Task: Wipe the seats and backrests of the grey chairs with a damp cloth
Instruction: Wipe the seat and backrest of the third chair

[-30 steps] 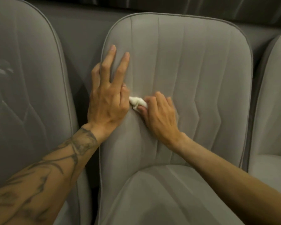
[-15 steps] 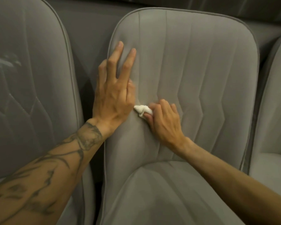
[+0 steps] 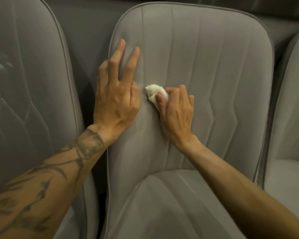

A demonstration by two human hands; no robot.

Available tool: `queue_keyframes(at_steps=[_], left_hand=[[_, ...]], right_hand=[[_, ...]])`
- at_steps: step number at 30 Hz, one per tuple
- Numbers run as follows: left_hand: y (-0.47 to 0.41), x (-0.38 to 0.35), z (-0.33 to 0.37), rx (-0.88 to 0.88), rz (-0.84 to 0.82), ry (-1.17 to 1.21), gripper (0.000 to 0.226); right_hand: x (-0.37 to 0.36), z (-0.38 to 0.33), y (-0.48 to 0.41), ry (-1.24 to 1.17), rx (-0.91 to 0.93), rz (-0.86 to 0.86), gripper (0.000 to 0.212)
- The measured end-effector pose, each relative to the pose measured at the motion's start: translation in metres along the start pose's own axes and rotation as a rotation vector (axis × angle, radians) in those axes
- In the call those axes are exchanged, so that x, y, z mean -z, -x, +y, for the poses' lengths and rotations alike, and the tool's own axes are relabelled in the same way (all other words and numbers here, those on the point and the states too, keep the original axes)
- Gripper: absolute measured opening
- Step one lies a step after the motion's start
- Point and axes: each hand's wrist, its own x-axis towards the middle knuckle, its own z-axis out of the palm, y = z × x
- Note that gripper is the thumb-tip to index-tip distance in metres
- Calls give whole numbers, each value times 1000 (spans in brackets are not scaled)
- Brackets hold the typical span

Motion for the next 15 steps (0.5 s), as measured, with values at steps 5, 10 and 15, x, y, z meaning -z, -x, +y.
queue_keyframes(at_steps=[5,10,15], left_hand=[[-1,0,1,-4,3,-4,65],[0,0,0,-9,11,-19,66],[1,0,1,-7,4,-15,65]], right_hand=[[1,-23,51,-52,84,-96,49],[-6,-10,21,14,-77,5,46],[2,-16,74,-32,153,-96,42]])
